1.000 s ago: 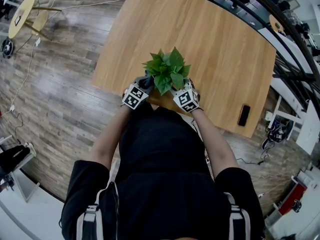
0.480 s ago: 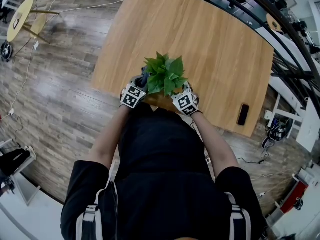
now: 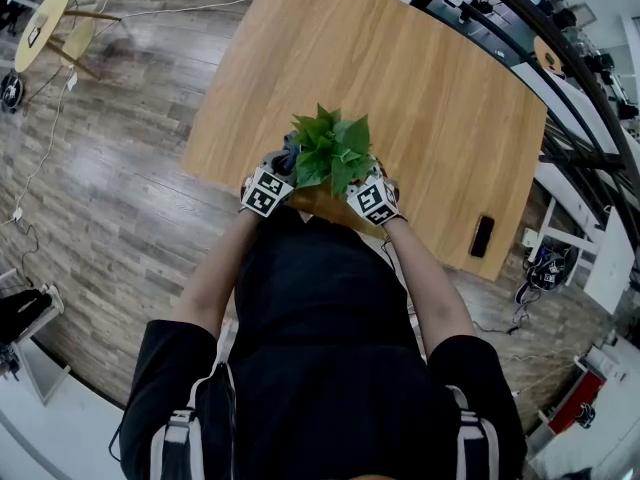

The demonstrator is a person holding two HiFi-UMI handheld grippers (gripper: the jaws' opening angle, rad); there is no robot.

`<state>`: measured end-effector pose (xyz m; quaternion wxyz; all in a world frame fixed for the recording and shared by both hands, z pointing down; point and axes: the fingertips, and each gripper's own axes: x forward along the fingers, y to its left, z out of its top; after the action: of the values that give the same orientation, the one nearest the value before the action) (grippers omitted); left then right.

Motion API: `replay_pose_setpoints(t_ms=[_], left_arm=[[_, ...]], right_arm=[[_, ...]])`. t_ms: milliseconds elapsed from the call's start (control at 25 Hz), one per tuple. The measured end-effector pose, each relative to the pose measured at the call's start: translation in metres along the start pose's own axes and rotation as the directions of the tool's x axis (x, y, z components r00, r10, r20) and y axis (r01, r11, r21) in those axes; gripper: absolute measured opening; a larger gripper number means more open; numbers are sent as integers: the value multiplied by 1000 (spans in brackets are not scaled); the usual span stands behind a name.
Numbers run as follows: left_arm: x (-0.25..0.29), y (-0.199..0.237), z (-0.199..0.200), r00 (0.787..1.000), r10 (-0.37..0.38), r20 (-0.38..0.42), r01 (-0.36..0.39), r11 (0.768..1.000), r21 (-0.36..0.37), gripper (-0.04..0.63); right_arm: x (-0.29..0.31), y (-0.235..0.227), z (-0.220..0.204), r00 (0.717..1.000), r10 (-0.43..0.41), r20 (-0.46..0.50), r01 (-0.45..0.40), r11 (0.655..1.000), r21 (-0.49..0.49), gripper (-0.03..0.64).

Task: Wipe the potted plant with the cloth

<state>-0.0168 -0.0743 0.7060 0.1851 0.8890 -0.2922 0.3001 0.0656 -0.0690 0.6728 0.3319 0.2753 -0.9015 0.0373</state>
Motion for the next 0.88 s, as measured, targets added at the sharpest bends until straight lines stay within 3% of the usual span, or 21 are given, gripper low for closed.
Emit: replay_pose_setpoints(t_ms=[400, 880], left_arm=[[-6, -16, 6, 998, -59, 7, 59, 998, 11, 112], [-4, 0, 3, 1000, -5, 12, 6, 999, -46, 113]], right_arm=[[1, -8, -1, 999, -30, -22, 30, 999, -25, 241], [-13, 30, -4, 1000, -3, -5, 3, 1000, -26, 241]])
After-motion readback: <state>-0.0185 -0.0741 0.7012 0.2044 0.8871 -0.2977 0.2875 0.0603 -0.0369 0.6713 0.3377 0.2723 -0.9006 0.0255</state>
